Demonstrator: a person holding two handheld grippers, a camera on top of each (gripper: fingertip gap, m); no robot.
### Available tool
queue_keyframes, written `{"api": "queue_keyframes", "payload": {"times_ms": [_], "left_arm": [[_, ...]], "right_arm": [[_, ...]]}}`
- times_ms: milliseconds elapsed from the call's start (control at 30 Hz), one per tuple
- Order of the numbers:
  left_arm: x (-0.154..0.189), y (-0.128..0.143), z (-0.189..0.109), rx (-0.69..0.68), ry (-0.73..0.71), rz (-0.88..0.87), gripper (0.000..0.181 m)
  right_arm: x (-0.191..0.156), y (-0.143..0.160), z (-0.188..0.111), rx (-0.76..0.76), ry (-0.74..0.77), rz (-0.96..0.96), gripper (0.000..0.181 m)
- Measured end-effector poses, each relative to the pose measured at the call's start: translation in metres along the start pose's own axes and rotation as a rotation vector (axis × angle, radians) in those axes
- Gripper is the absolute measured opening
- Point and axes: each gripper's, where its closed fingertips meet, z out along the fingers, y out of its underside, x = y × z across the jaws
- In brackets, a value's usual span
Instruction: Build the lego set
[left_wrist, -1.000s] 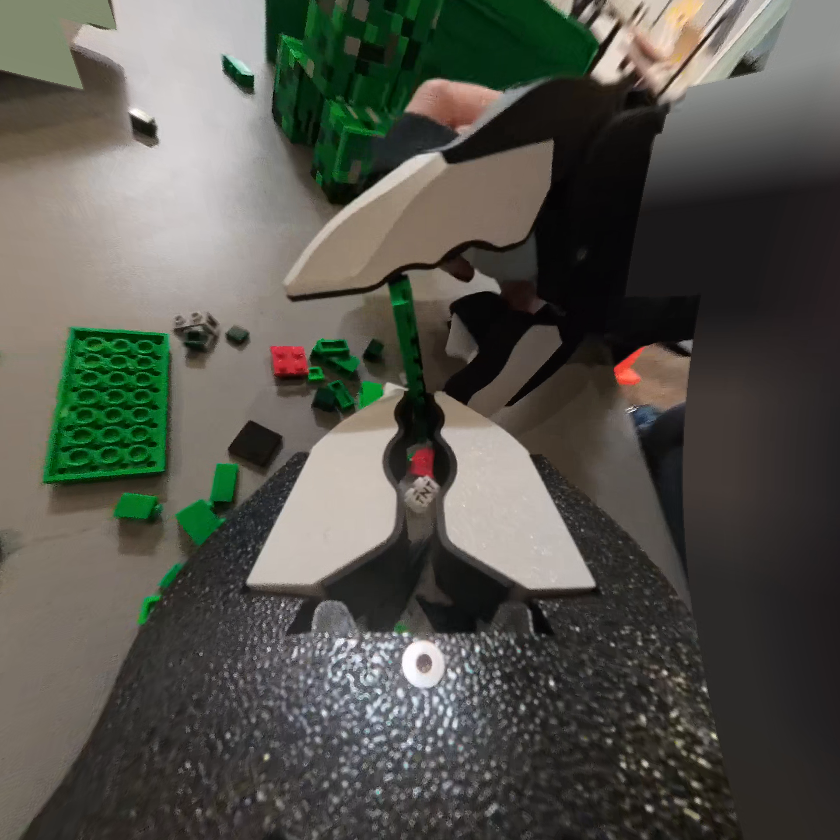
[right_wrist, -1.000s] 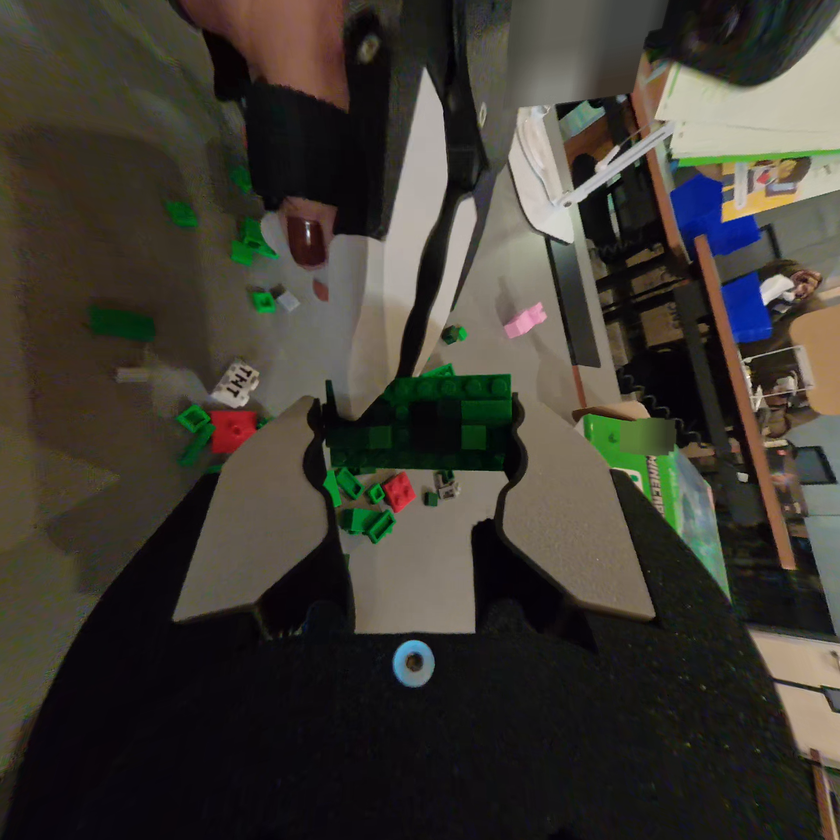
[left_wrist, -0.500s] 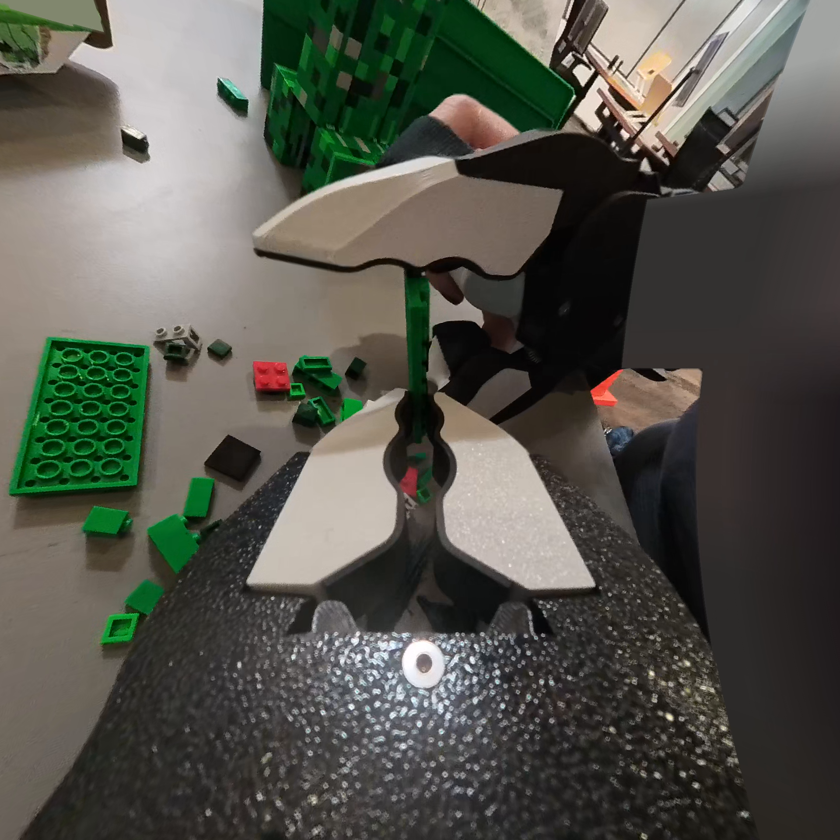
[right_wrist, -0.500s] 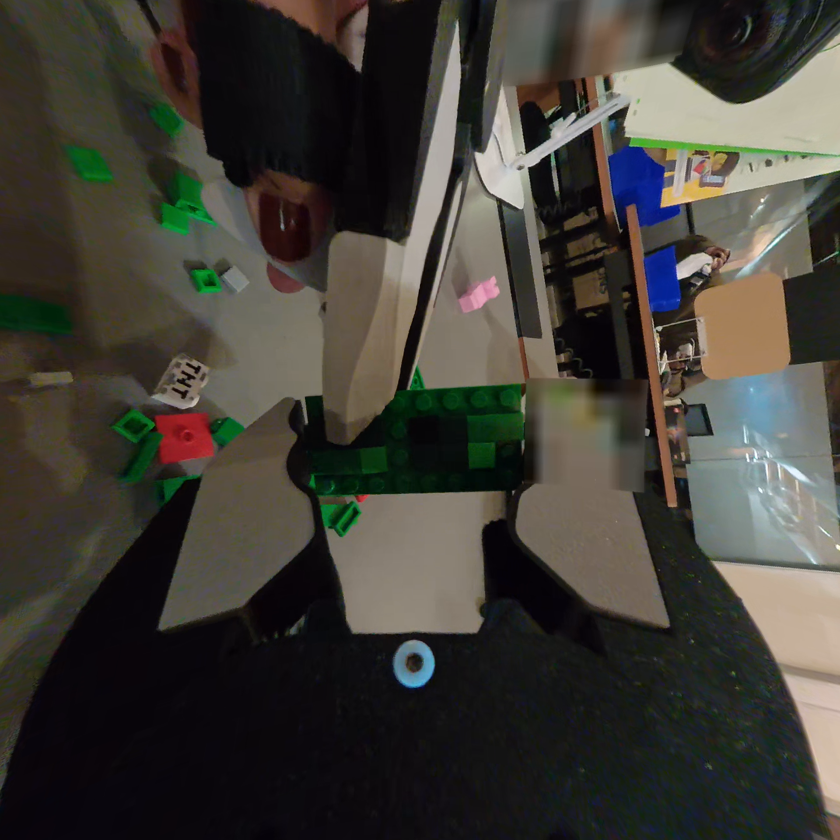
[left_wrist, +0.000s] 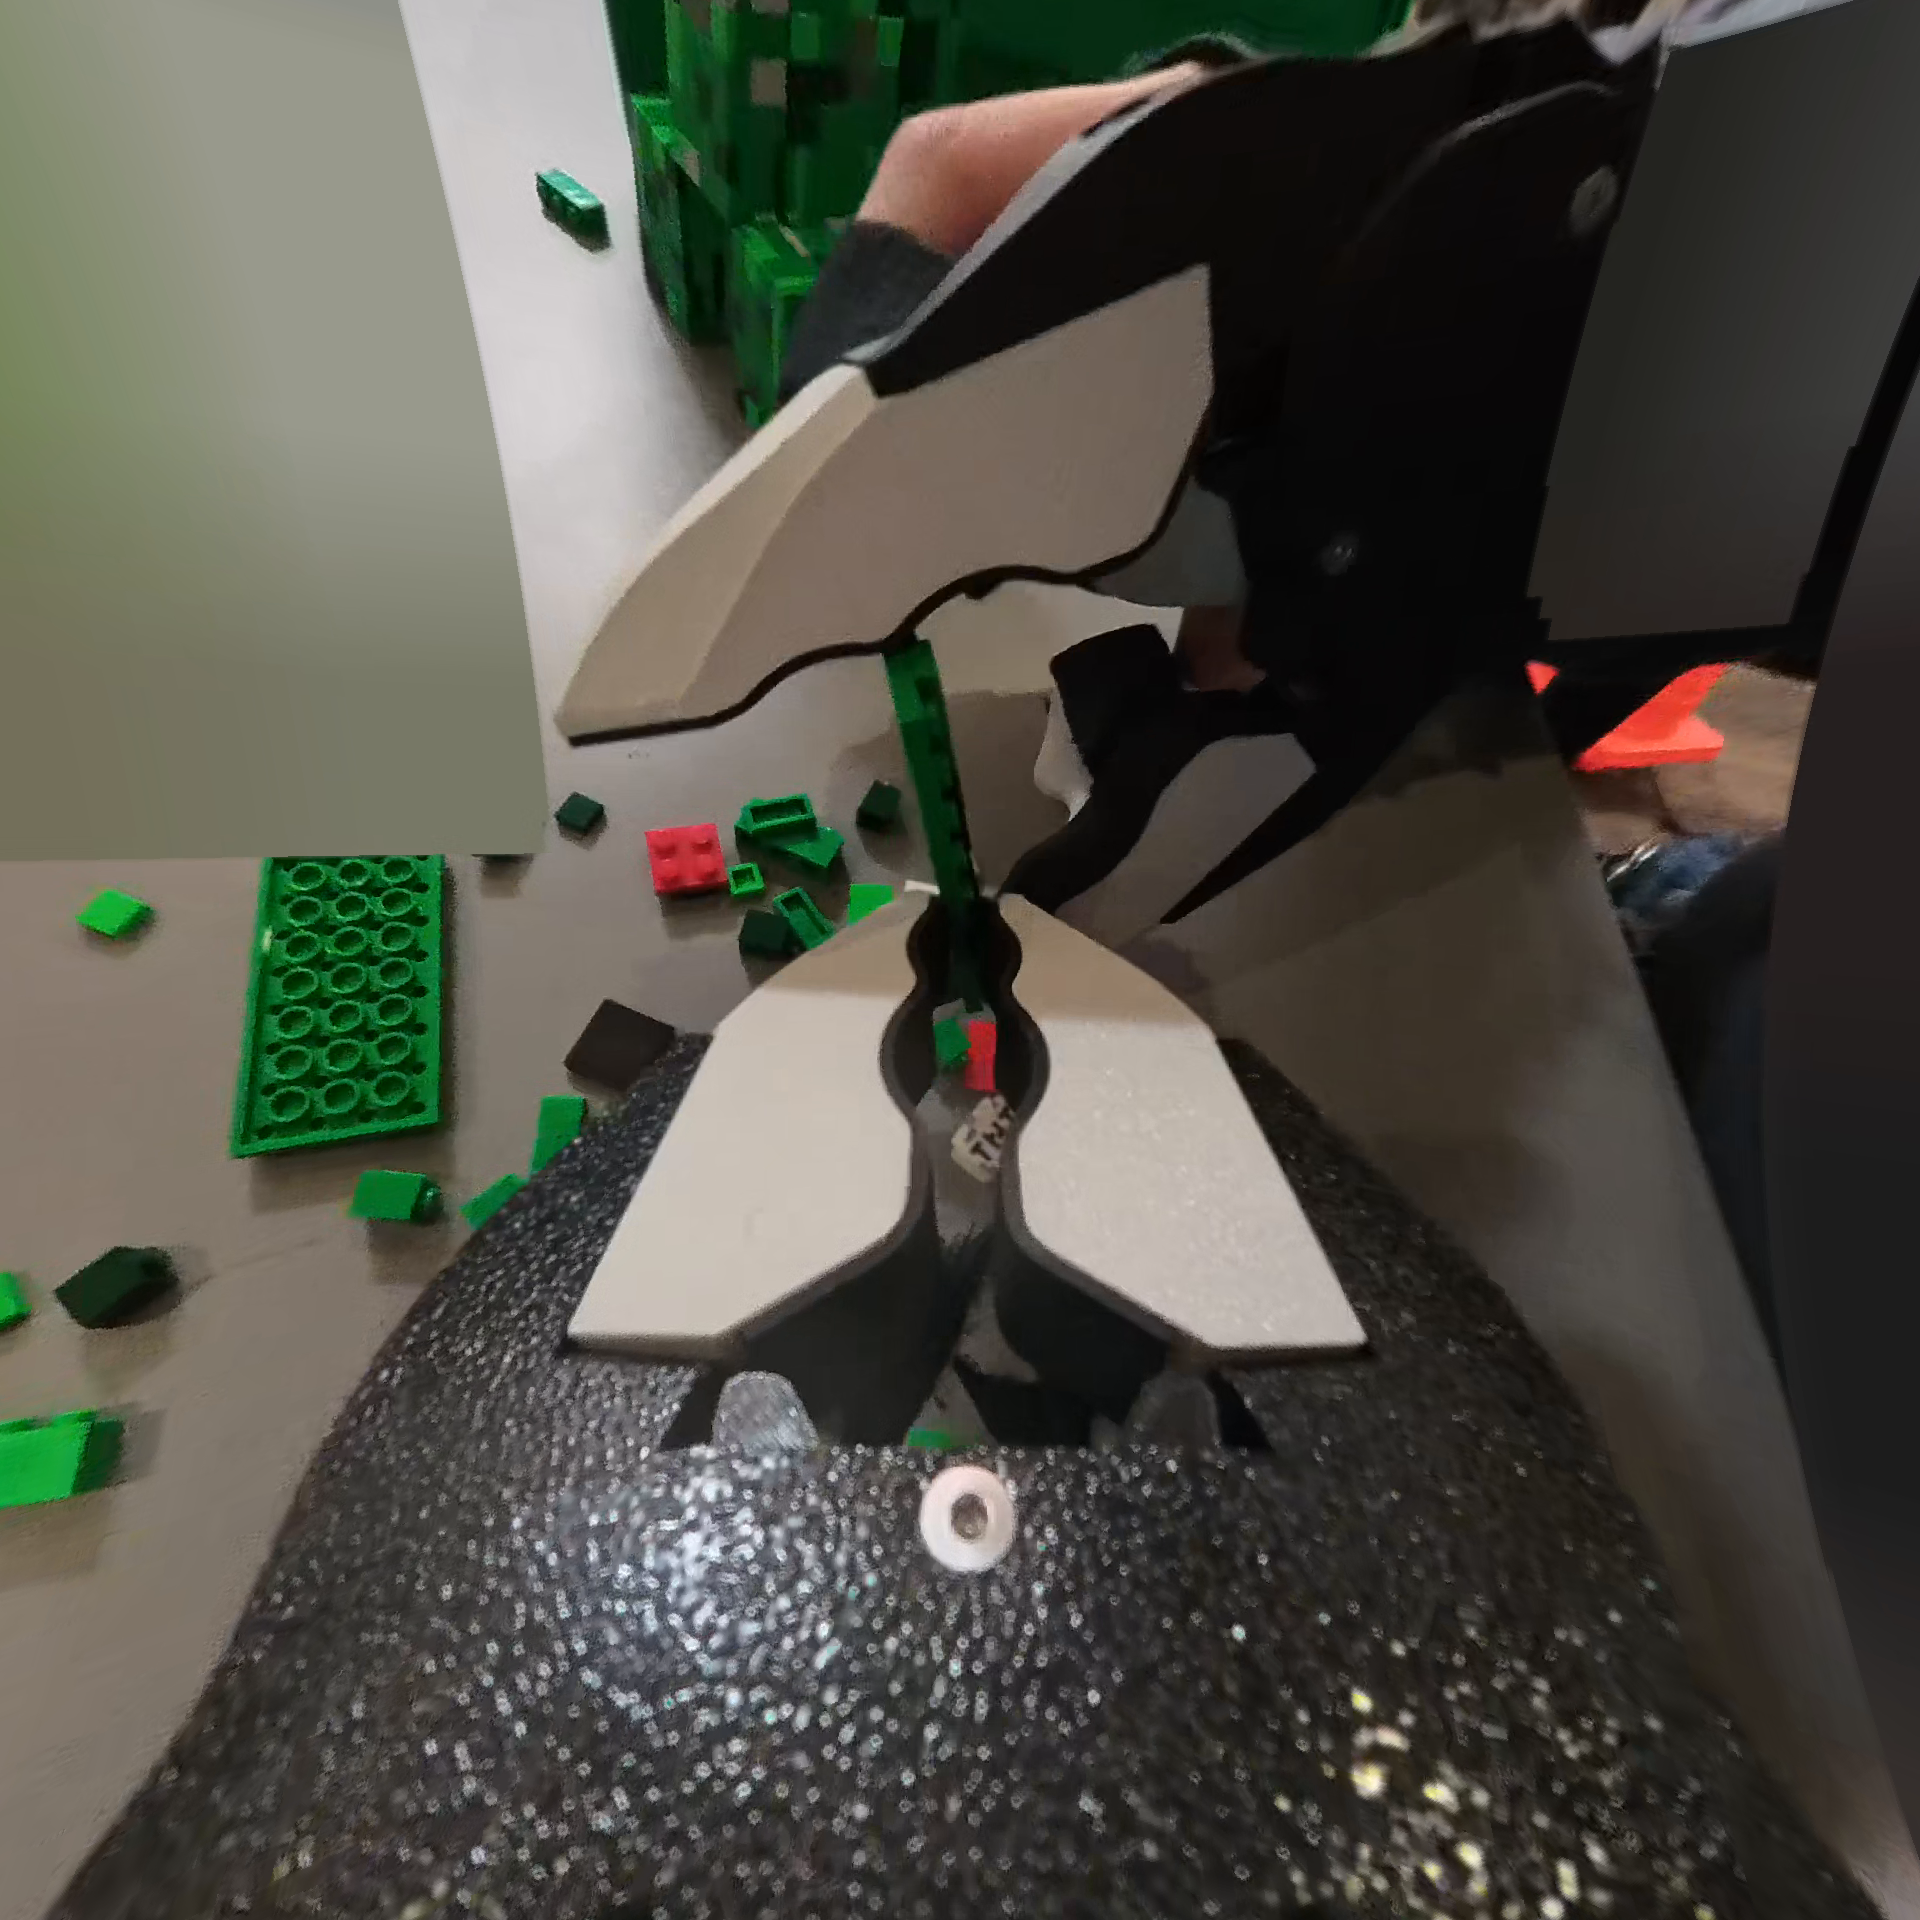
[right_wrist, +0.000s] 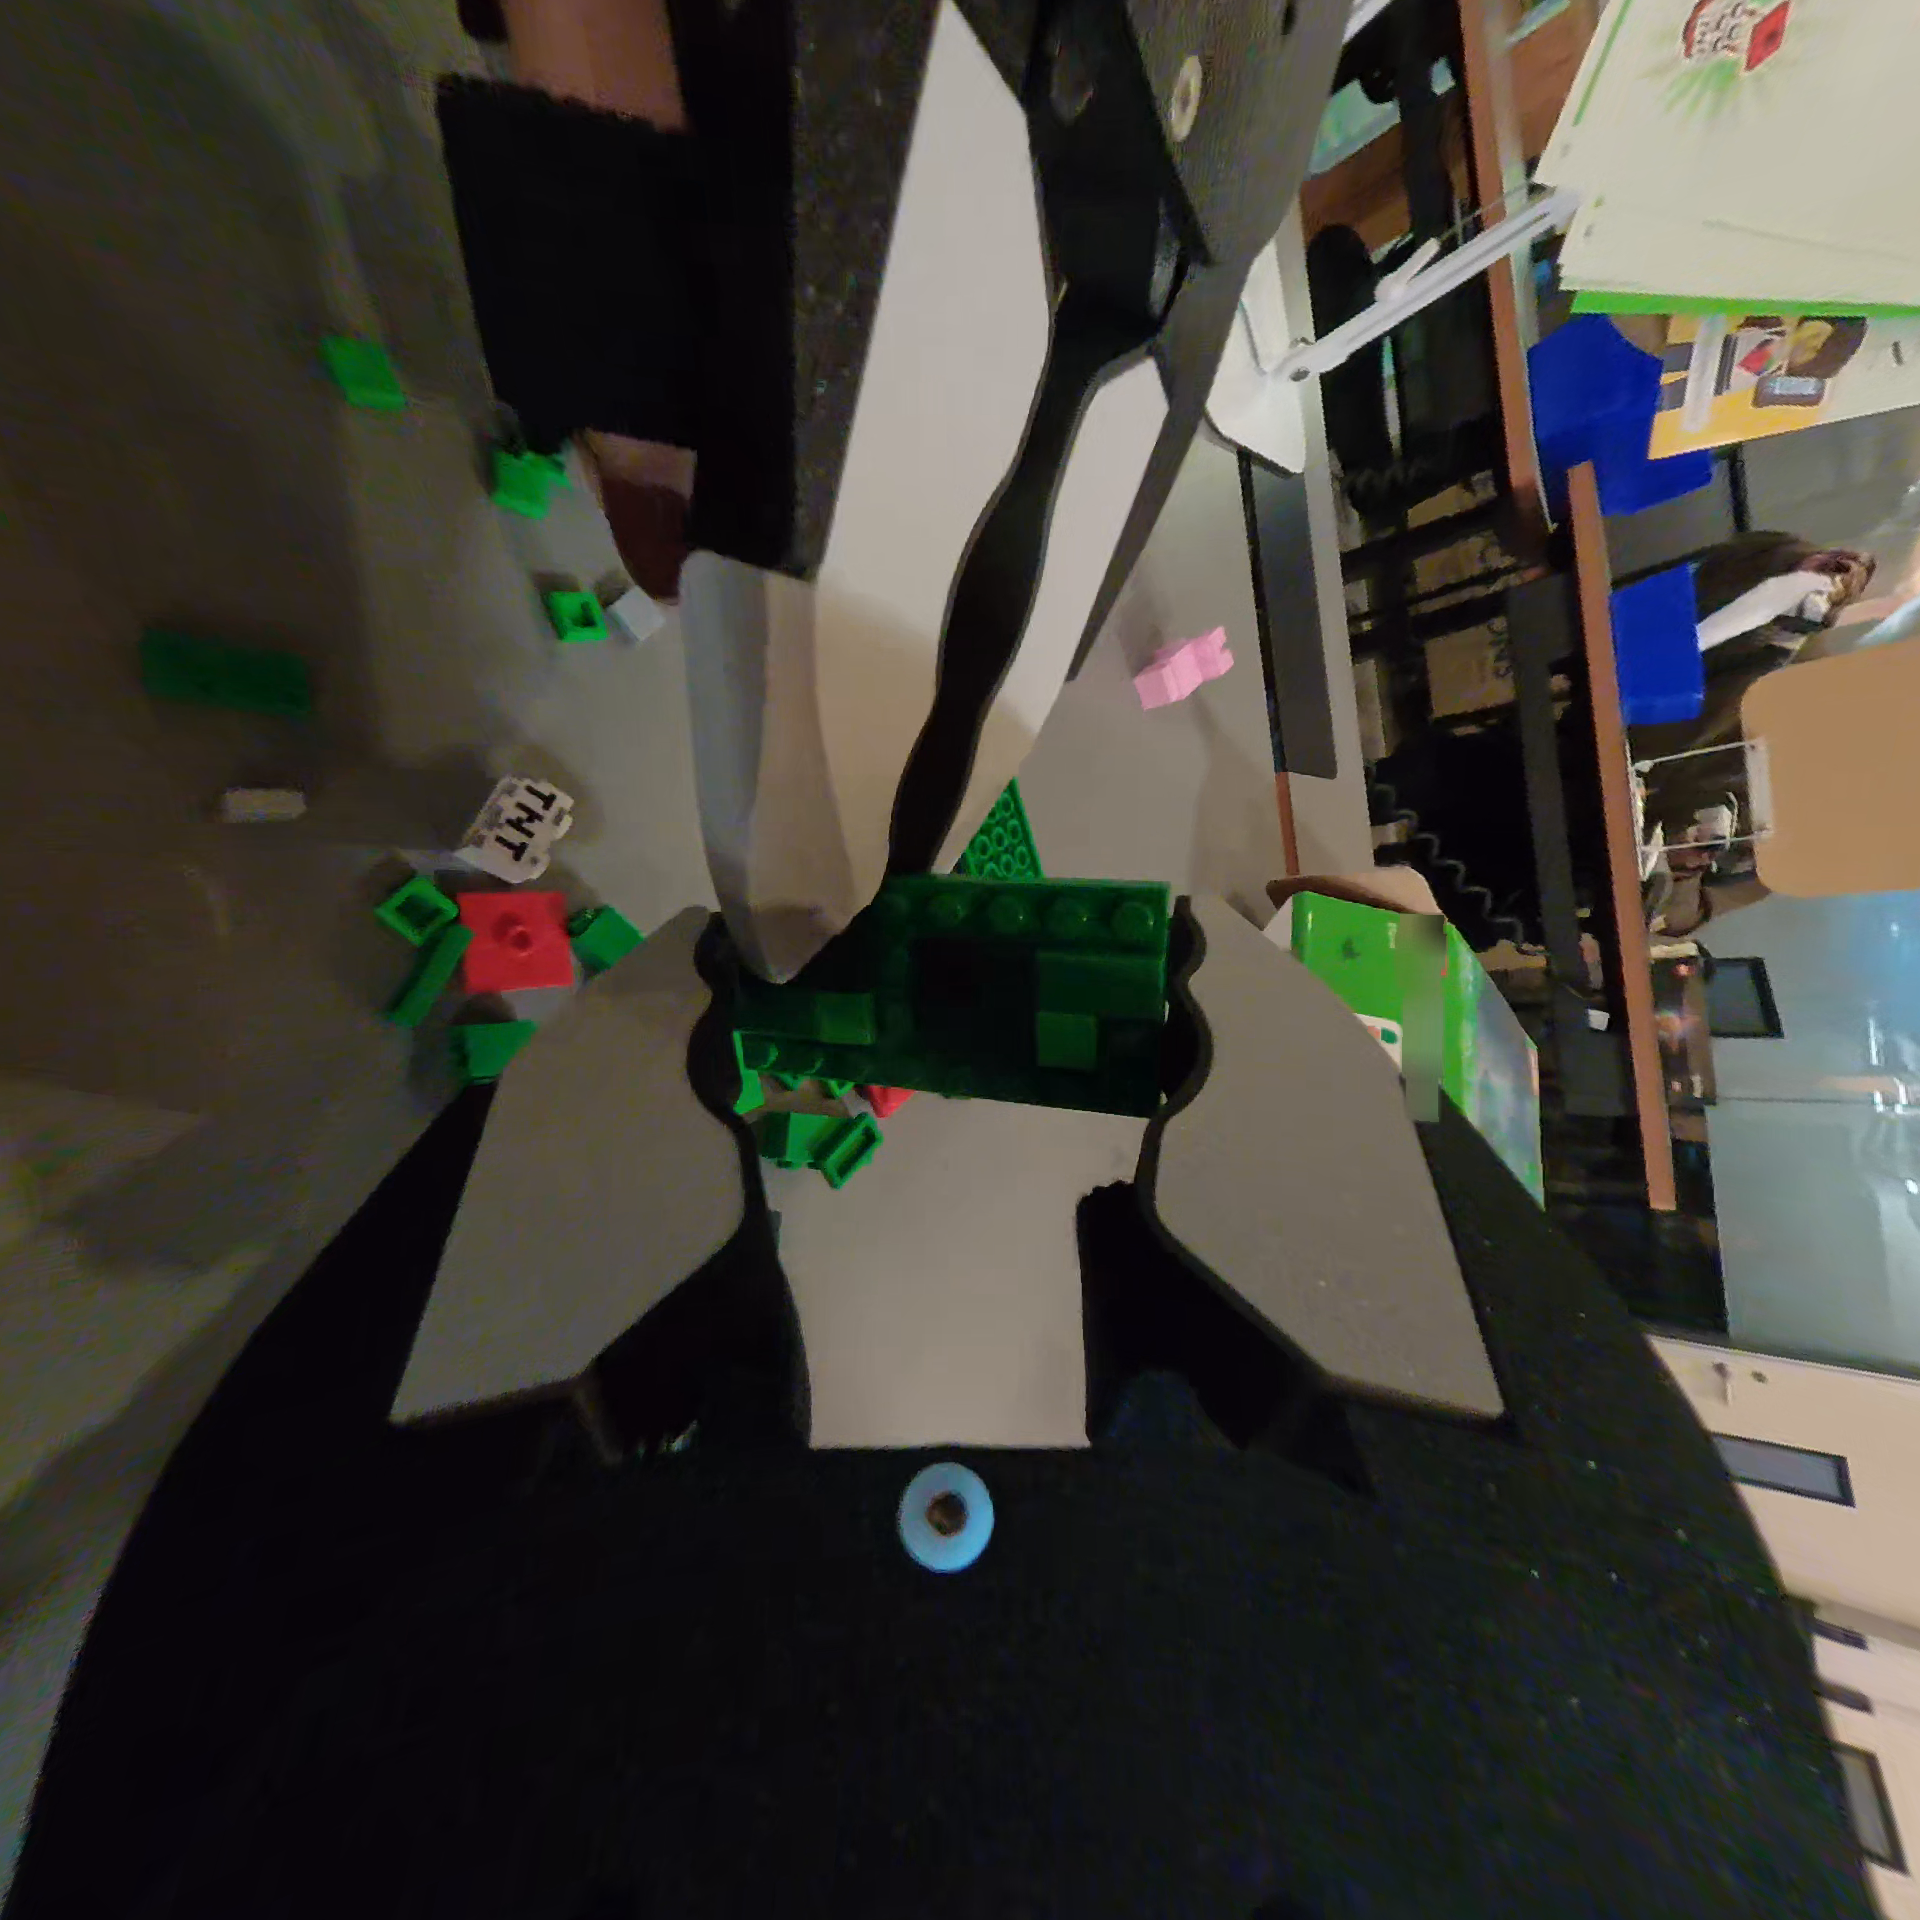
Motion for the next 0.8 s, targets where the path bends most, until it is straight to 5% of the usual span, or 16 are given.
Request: {"api": "queue_keyframes", "payload": {"times_ms": [233,800], "left_arm": [[0.001,-0.012,-0.002,0.155,0.132,-0.233,0.006],[0.003,-0.004,-0.001,0.102,0.18,-0.289,0.006]], "right_arm": [[0.012,-0.006,0.005,0.019,0.087,0.062,0.094],[0.009,0.003,0.008,-0.067,0.13,-0.115,0.091]]}}
